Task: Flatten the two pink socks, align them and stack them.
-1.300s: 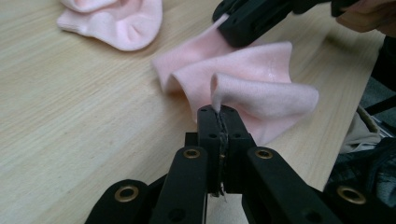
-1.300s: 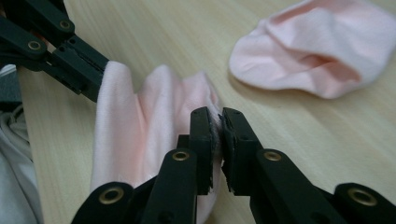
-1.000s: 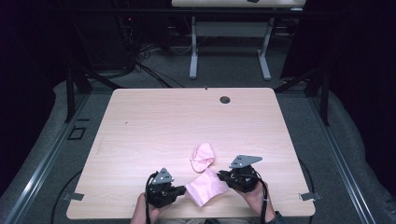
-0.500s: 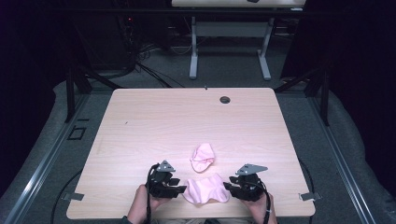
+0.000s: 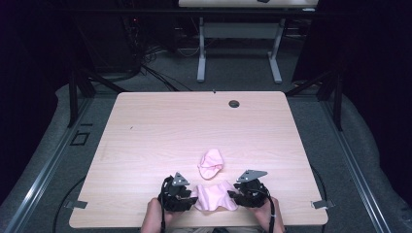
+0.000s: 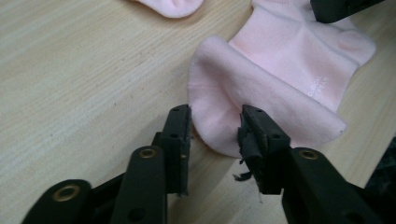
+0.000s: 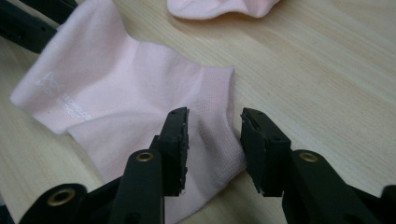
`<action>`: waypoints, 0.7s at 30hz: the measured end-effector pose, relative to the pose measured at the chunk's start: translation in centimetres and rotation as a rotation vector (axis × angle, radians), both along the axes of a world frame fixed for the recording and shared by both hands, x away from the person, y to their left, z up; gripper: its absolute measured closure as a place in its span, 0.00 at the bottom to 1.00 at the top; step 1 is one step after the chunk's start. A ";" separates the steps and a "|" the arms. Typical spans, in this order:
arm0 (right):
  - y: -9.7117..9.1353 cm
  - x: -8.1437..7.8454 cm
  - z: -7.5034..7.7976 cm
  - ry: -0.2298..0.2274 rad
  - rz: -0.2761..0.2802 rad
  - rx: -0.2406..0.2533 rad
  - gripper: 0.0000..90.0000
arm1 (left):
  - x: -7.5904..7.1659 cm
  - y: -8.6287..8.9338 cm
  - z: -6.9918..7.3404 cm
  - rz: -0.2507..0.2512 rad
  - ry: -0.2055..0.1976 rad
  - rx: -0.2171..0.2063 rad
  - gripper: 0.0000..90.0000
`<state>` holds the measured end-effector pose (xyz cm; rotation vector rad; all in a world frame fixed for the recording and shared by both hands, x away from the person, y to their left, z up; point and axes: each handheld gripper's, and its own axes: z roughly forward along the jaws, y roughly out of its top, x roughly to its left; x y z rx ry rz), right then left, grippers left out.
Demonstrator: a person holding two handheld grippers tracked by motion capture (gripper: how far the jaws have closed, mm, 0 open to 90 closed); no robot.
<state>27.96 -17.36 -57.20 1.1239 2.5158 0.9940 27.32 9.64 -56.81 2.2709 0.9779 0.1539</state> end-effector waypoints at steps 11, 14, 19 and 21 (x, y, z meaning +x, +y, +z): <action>-0.1 -0.4 -0.2 0.008 0.013 0.049 0.92 | -0.7 -0.8 0.0 -0.039 -0.072 0.058 0.99; -0.8 -0.8 0.6 -0.001 0.005 0.080 0.92 | -0.4 0.3 0.7 -0.047 -0.047 0.039 0.99; -1.3 -1.8 1.7 -0.003 -0.026 0.094 0.92 | 0.3 1.9 2.3 -0.067 -0.017 0.048 0.99; -1.1 -2.0 1.4 0.005 -0.035 0.085 0.92 | 0.5 2.1 2.4 -0.071 -0.011 0.056 0.99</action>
